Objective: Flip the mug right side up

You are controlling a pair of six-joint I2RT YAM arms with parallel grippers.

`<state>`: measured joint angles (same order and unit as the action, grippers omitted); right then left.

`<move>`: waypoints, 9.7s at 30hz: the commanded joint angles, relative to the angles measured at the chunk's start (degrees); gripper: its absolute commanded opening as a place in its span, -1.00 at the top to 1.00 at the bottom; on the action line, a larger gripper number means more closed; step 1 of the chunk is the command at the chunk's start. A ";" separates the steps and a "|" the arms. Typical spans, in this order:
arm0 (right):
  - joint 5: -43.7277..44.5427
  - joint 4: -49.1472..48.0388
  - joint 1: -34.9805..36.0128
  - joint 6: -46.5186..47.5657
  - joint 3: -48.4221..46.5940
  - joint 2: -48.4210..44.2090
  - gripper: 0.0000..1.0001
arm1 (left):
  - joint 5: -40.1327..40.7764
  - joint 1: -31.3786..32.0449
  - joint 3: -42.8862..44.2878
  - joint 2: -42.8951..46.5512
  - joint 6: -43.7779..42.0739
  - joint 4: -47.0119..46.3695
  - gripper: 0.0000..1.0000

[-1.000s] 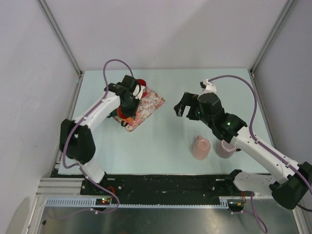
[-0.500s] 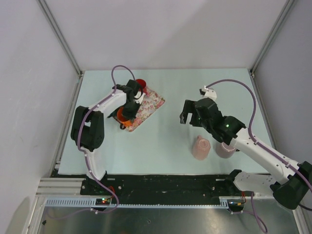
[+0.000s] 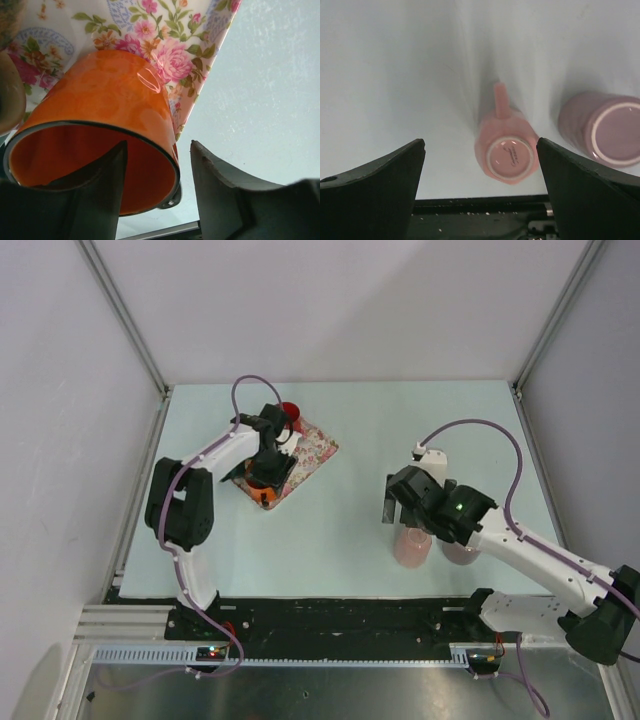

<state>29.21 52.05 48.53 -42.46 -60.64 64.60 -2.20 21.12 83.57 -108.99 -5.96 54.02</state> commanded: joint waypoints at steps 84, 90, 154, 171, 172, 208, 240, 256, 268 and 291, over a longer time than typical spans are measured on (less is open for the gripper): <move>-36.49 -64.62 -7.46 16.53 -4.17 -4.70 1.00 | -66.64 8.76 27.67 15.88 -0.80 8.19 0.38; -37.82 -61.53 -7.62 17.46 -4.17 -3.14 0.90 | -56.06 8.84 28.36 15.57 0.04 8.21 0.98; -3.60 4.01 -44.80 -11.42 12.45 -28.68 -0.79 | 1.55 7.40 19.23 0.36 -60.85 8.44 -0.44; -34.28 -8.08 -76.48 -11.35 26.88 -17.72 -0.41 | -7.60 9.26 17.57 12.27 -42.27 8.73 -0.58; -34.60 -9.28 -76.40 -11.56 27.41 -16.81 -0.38 | -7.62 9.45 17.41 12.60 -41.98 8.87 -0.58; -48.61 -54.52 -19.05 8.48 12.24 -18.93 1.00 | -51.97 8.99 28.31 13.63 -15.82 11.47 -0.83; -18.49 -43.43 -13.97 8.98 7.23 -15.06 -0.92 | -32.57 11.03 36.54 4.06 -11.45 11.13 1.00; -6.71 -21.46 -17.06 8.02 7.95 -14.58 -0.99 | 4.63 11.93 59.40 -21.99 -33.59 9.55 1.00; -7.96 -20.11 -17.07 8.35 7.91 -11.65 -0.99 | 1.81 11.08 55.46 -27.19 -32.12 9.47 1.00; -6.69 -19.84 -17.68 9.82 7.91 -11.29 -0.99 | -0.48 8.98 56.03 -17.79 -28.30 9.19 -0.62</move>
<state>20.56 32.53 31.33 -33.91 -51.29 53.69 -3.33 30.46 134.80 -136.79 -37.01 64.53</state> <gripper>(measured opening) 0.993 0.783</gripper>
